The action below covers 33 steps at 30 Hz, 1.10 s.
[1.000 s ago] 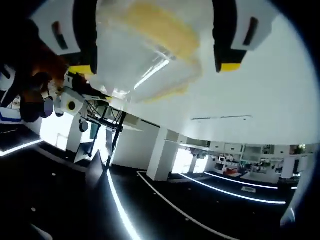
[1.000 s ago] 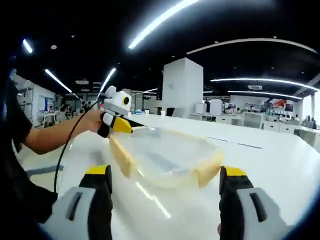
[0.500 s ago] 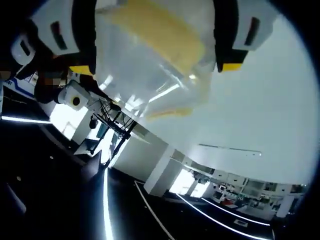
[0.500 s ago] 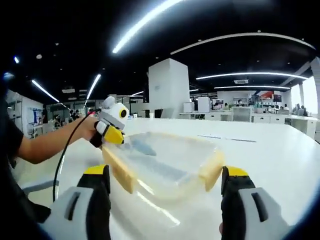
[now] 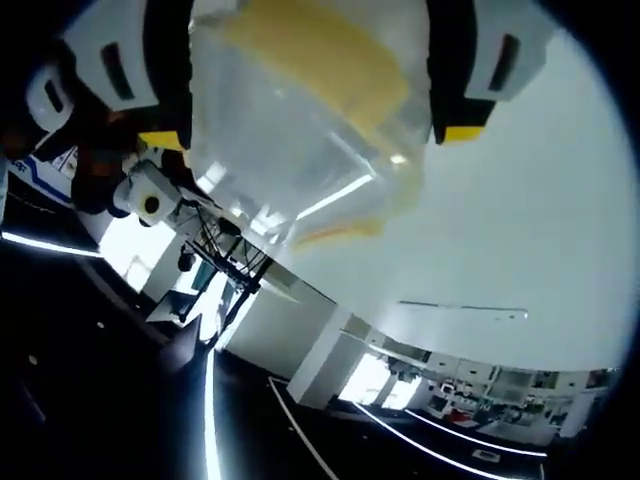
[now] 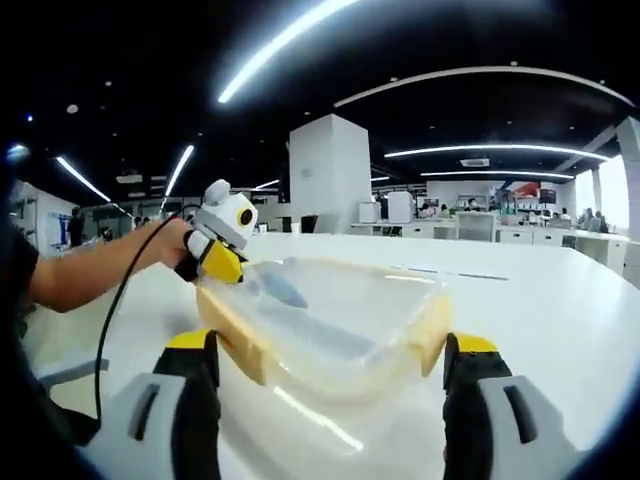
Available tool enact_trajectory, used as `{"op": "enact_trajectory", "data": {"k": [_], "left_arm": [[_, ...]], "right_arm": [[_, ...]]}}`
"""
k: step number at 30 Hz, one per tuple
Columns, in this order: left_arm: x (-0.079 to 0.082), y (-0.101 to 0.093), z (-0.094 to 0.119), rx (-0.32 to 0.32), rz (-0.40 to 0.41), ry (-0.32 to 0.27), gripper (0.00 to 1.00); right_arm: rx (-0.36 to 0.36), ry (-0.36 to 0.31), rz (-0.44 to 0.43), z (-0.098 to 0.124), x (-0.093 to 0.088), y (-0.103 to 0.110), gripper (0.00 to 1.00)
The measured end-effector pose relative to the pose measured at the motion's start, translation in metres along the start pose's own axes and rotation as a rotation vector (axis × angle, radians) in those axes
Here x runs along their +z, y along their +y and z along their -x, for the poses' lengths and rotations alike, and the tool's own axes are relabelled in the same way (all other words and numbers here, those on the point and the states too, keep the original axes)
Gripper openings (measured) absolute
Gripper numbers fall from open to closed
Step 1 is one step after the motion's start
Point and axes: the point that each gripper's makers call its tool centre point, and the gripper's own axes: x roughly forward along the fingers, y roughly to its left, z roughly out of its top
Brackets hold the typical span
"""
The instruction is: Snap each plastic latch of the storage box into its locked position after aligning the lid with the box until every specified latch is closed and the lid sits flush.
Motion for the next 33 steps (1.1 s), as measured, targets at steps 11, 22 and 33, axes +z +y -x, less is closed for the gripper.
{"op": "enact_trajectory", "data": {"k": [11, 22, 33], "left_arm": [[-0.001, 0.004, -0.004, 0.031, 0.026, 0.129, 0.97], [0.000, 0.005, -0.007, 0.025, 0.039, 0.177, 0.95], [0.000, 0.006, -0.012, -0.008, 0.042, 0.209, 0.92]], "right_arm": [[-0.023, 0.023, 0.026, -0.004, -0.002, 0.000, 0.97], [-0.016, 0.025, 0.040, -0.006, 0.000, -0.002, 0.98], [-0.012, 0.013, 0.029, 0.001, -0.002, -0.002, 0.97]]}}
